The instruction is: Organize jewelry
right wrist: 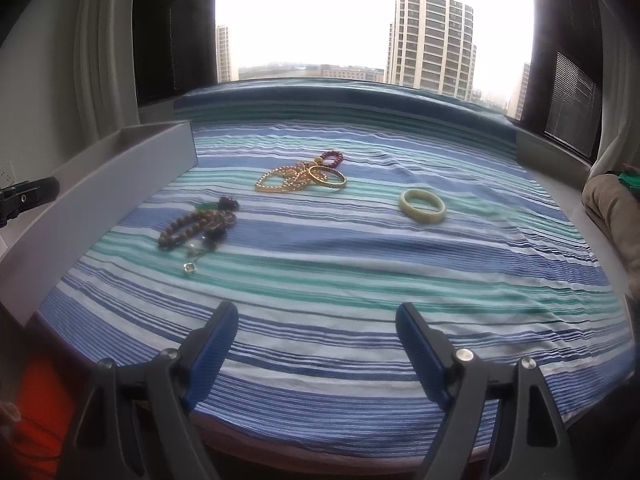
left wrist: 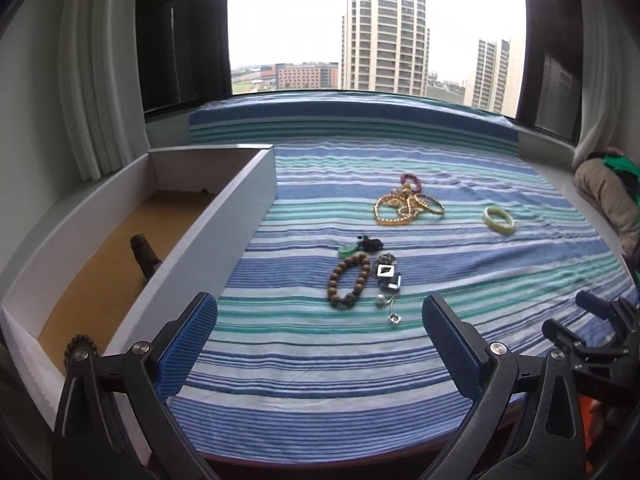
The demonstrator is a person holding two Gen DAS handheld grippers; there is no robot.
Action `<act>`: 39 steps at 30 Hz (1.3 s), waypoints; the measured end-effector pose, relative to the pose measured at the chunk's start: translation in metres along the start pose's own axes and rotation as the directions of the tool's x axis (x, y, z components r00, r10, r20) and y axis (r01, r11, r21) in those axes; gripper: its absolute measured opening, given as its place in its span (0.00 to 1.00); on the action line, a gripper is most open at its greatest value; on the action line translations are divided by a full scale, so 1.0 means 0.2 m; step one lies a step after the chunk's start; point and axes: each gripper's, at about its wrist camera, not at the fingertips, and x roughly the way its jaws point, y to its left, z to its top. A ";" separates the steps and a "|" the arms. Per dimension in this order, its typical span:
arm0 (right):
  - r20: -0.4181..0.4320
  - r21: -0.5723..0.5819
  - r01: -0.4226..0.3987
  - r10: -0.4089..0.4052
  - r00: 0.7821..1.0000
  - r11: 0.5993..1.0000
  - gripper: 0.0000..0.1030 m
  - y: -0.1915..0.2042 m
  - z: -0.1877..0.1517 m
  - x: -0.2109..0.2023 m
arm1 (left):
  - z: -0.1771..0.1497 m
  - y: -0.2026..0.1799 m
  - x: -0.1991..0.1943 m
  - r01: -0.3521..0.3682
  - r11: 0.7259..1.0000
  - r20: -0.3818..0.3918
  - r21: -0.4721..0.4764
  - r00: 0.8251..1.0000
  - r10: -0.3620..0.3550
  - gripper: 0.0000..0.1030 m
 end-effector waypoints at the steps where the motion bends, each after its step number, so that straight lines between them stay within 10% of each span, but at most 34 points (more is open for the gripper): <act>1: 0.002 0.002 0.002 -0.002 1.000 1.000 0.80 0.00 0.00 0.00 | -0.01 -0.02 0.01 0.005 1.000 -0.010 0.007 1.000 -0.004 0.99; 14: 0.003 0.010 0.021 -0.021 1.000 1.000 0.80 -0.04 -0.01 -0.01 | -0.12 -0.15 0.12 0.139 0.989 -0.182 0.055 0.975 -0.127 0.99; 39: -0.026 0.029 0.002 -0.002 1.000 1.000 0.80 -0.05 -0.02 -0.02 | -0.15 -0.16 0.13 0.153 0.986 -0.207 0.069 0.969 -0.136 0.99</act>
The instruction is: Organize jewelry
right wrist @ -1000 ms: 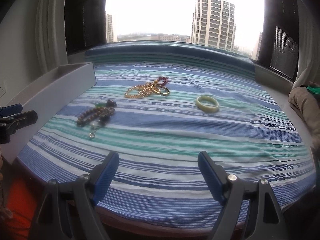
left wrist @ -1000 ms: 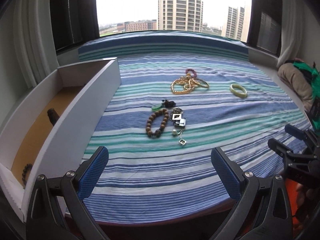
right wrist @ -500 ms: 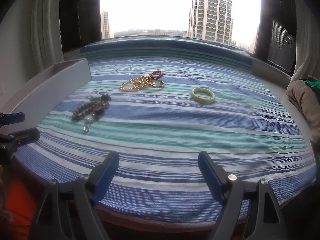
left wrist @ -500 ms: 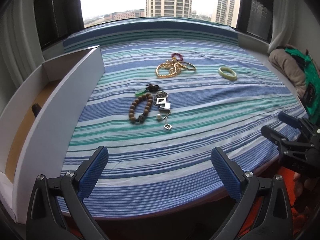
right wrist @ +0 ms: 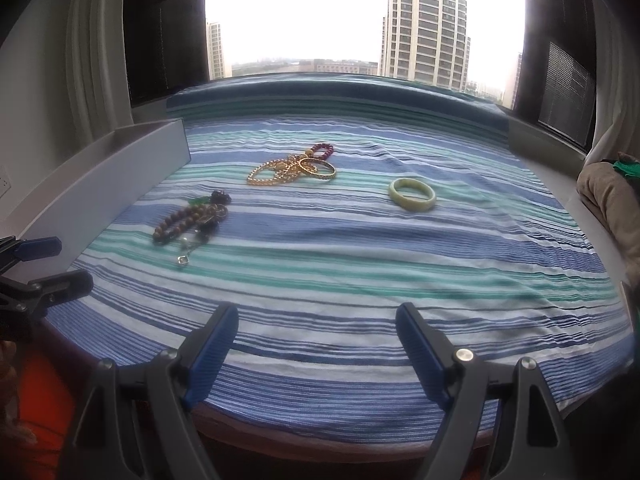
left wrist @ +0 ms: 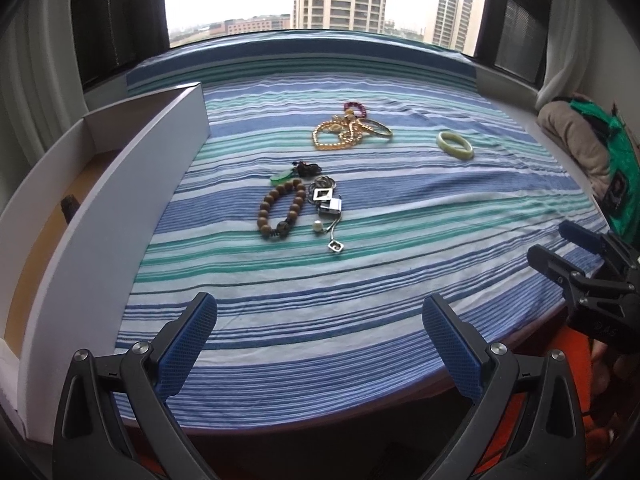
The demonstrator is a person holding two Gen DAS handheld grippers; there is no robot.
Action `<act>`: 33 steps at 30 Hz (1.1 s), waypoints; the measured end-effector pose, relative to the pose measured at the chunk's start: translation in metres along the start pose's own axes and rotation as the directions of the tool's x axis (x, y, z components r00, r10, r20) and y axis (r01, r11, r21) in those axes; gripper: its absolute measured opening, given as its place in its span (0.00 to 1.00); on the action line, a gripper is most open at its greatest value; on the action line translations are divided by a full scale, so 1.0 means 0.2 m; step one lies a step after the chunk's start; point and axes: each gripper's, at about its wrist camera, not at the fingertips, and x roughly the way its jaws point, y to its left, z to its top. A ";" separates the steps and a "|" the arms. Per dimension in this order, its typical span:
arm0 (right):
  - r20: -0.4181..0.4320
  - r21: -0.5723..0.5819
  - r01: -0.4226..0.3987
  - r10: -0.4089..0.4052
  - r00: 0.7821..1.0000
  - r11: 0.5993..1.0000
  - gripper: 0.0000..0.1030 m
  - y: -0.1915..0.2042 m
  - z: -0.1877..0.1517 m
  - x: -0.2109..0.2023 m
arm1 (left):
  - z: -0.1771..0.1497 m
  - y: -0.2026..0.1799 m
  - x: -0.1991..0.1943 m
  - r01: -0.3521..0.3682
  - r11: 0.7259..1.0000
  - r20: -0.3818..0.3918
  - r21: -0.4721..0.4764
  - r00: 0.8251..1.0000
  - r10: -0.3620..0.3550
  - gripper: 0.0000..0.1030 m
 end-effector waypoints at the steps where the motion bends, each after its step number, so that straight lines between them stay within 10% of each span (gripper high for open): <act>1: -0.001 -0.001 -0.001 0.001 1.000 1.000 0.80 0.00 0.00 -0.01 | 0.00 0.00 0.00 0.000 1.000 -0.001 -0.003 1.000 0.000 0.99; 33: -0.023 0.014 -0.010 0.010 1.000 1.000 0.80 0.00 0.00 0.02 | -0.03 0.05 0.07 -0.017 0.999 -0.068 -0.051 0.998 0.013 0.99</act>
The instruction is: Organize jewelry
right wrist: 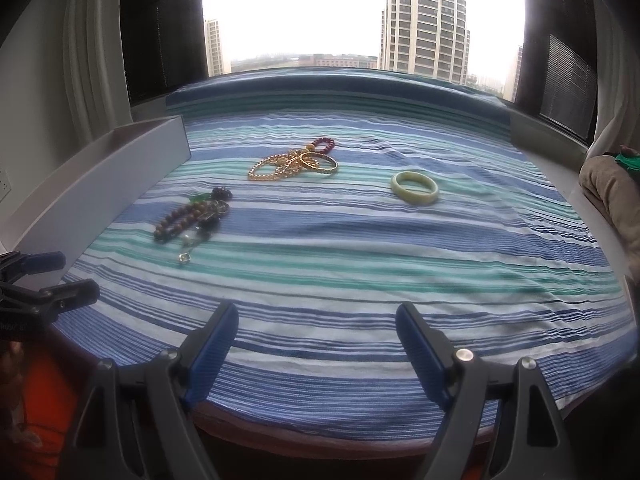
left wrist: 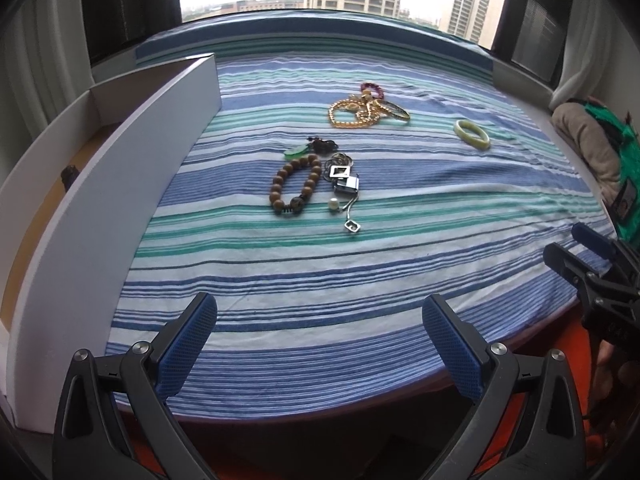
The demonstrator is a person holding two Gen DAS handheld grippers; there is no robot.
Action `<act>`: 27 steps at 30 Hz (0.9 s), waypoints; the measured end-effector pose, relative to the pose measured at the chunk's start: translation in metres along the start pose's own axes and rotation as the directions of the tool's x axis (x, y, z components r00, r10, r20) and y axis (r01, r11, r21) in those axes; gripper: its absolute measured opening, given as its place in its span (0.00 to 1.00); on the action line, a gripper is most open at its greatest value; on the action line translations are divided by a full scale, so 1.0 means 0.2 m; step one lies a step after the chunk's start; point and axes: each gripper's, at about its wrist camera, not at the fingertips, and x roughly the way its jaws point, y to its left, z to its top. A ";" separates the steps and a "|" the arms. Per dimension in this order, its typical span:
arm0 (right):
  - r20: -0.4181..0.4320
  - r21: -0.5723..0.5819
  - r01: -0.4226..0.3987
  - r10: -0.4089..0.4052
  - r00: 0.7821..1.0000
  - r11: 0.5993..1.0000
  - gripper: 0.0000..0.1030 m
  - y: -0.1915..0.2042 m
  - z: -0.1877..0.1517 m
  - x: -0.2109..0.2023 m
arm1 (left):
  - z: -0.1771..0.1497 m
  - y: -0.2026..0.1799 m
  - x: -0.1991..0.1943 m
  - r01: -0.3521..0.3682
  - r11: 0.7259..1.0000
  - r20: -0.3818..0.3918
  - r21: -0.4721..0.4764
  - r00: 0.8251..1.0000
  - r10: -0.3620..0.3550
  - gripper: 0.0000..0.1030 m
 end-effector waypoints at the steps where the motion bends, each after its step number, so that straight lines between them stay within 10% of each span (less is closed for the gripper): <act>1: 0.000 -0.001 -0.002 0.002 1.000 1.000 0.80 0.00 0.00 0.00 | 0.00 0.00 0.00 0.000 1.000 -0.001 0.000 1.000 0.000 0.99; 27: 0.026 0.032 -0.003 0.003 1.000 0.999 0.80 -0.05 0.00 -0.03 | 0.09 0.11 0.00 0.014 0.997 -0.001 -0.079 1.000 -0.014 0.99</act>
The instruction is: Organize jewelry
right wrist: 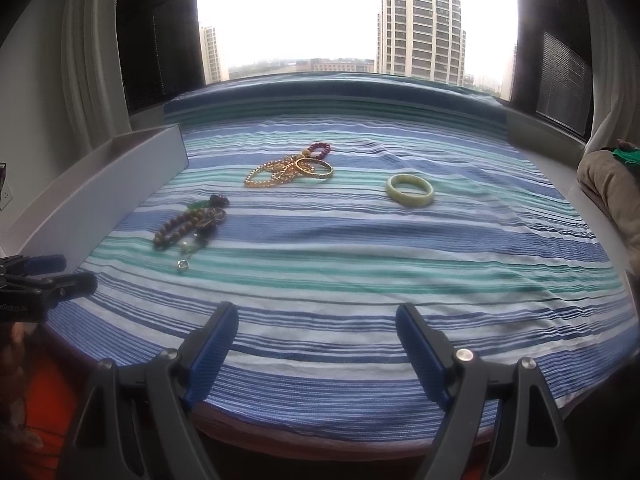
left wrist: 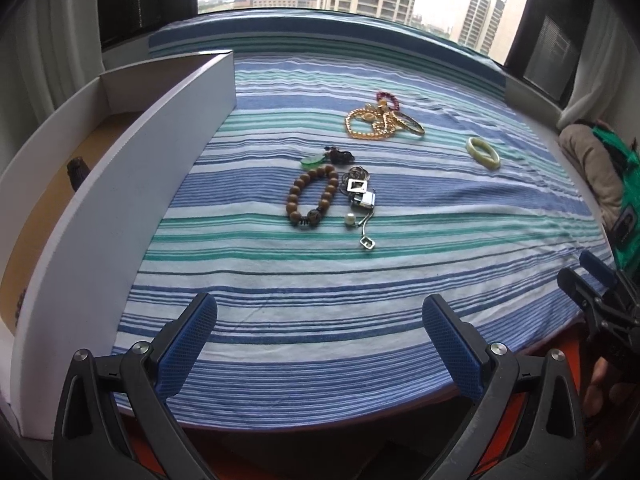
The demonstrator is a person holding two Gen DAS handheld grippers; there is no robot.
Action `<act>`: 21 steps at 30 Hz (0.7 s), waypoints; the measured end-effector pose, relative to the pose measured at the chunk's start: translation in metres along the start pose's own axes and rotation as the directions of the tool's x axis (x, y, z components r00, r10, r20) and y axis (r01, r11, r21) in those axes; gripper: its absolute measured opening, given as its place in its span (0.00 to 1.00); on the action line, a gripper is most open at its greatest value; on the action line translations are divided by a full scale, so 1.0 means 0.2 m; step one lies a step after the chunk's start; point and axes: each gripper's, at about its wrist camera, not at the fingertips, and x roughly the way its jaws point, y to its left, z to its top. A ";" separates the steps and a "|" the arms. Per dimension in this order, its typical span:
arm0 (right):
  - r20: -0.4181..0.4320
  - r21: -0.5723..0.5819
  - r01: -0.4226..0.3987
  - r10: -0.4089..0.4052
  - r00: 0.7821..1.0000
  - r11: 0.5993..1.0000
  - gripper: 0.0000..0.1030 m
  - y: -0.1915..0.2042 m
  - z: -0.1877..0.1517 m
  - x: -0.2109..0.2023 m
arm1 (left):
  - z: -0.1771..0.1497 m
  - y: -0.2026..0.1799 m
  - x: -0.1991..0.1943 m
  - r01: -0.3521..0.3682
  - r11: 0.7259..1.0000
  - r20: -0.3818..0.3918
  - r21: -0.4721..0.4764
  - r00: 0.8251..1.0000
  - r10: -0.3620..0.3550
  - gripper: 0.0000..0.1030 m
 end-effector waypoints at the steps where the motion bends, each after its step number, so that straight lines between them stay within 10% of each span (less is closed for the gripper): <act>1: 0.005 0.005 0.002 -0.002 1.000 1.000 0.80 -0.01 0.00 0.00 | 0.02 0.02 0.00 0.004 1.000 0.002 -0.014 1.000 -0.004 0.99; 11: -0.011 0.033 -0.008 0.008 1.000 0.999 0.80 -0.06 -0.02 0.01 | 0.21 0.01 0.20 0.045 0.999 -0.042 0.008 0.998 -0.045 0.96; 21: -0.017 0.045 -0.008 0.009 1.000 0.999 0.80 -0.08 -0.03 0.01 | 0.41 -0.26 0.67 0.078 0.991 -0.167 0.108 0.984 -0.060 0.54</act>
